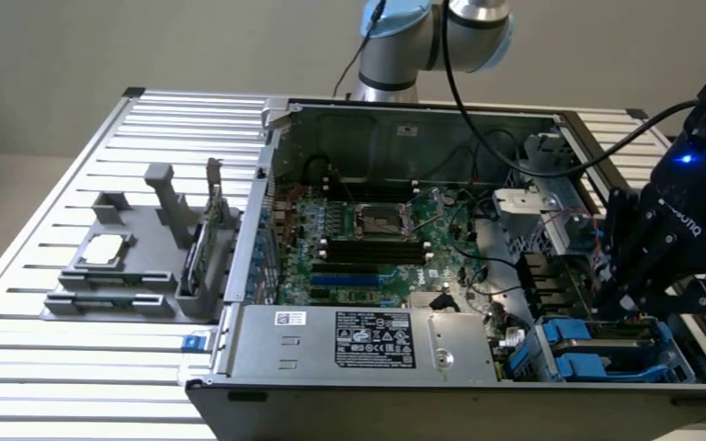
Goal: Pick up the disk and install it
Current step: 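Insert the second disk wire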
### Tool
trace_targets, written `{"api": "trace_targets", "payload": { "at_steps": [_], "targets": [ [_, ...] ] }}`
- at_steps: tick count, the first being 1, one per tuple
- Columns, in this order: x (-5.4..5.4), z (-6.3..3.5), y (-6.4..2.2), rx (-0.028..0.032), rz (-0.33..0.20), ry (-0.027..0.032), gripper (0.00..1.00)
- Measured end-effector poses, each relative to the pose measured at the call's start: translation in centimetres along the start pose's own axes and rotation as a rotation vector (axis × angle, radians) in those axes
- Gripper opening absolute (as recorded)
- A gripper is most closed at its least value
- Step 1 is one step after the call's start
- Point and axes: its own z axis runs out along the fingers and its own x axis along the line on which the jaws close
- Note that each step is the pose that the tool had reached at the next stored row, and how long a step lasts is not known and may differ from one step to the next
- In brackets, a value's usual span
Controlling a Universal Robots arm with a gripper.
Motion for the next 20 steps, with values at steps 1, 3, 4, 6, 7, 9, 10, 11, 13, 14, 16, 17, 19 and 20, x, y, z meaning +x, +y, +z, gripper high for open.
{"api": "trace_targets", "payload": {
  "at_steps": [1, 3, 4, 6, 7, 9, 10, 11, 13, 14, 16, 17, 19, 20],
  "targets": [
    [-0.01, 0.03, 0.00, -0.0002, 0.000, 0.0001, 0.16],
    [-0.04, 0.07, 0.01, -0.0006, 0.000, 0.0001, 0.16],
    [-0.05, 0.10, 0.01, -0.0008, 0.000, 0.0001, 0.16],
    [-0.09, 0.15, 0.01, -0.0010, 0.000, 0.0001, 0.16],
    [-0.10, 0.18, 0.01, -0.0011, 0.000, 0.0001, 0.16],
    [-0.13, 0.22, 0.02, -0.0013, 0.000, 0.0001, 0.16],
    [-0.15, 0.25, 0.02, -0.0013, 0.000, 0.0001, 0.16],
    [-0.16, 0.28, 0.02, -0.0014, 0.000, 0.0002, 0.16],
    [-0.18, 0.31, 0.03, -0.0014, 0.000, 0.0001, 0.16],
    [-0.19, 0.32, 0.04, -0.0014, 0.000, 0.0001, 0.16],
    [-0.20, 0.33, 0.06, -0.0014, 0.000, 0.0009, 0.16],
    [-0.22, 0.33, 0.08, -0.0014, 0.000, 0.0015, 0.16],
    [-0.26, 0.35, 0.12, -0.0014, 0.000, 0.0035, 0.16],
    [-0.29, 0.34, 0.13, -0.0013, 0.000, 0.0043, 0.16]
  ]
}}
